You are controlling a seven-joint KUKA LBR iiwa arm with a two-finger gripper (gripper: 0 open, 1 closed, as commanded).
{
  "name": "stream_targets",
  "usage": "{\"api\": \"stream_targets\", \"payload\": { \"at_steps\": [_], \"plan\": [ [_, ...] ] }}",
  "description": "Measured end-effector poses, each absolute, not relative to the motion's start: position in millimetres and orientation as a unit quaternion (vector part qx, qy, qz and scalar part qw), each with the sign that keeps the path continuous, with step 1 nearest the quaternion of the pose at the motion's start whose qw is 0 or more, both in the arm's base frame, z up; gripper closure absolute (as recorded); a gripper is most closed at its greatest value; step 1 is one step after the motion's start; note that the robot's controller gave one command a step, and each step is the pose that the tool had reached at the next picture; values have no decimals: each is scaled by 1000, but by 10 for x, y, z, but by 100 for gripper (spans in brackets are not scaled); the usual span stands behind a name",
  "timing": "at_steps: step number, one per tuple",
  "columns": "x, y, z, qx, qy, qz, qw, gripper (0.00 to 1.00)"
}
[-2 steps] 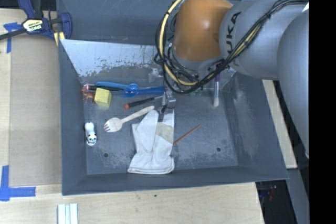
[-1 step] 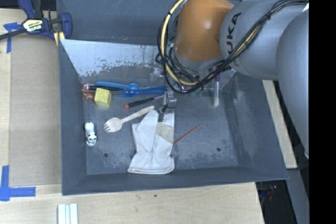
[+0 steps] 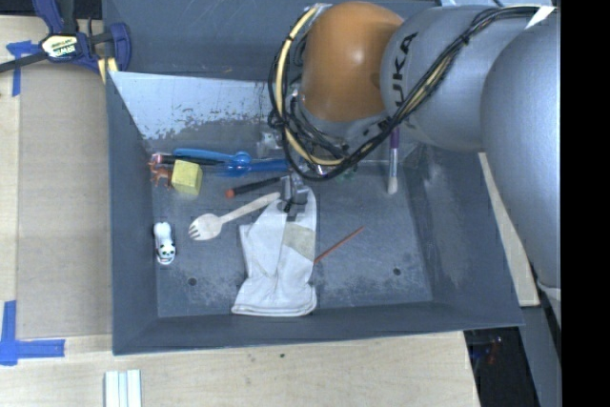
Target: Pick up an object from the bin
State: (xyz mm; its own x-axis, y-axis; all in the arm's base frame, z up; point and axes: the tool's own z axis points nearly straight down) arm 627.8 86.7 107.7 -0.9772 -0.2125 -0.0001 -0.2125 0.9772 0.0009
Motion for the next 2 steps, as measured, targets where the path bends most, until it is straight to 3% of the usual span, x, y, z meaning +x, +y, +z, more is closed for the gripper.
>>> {"api": "stream_targets", "payload": {
  "at_steps": [1, 2],
  "plan": [
    [6242, 887, 723, 55, -998, 0, -4, 0],
    [6191, 828, 734, 43, -999, -2, -5, 100]
  ]
}}
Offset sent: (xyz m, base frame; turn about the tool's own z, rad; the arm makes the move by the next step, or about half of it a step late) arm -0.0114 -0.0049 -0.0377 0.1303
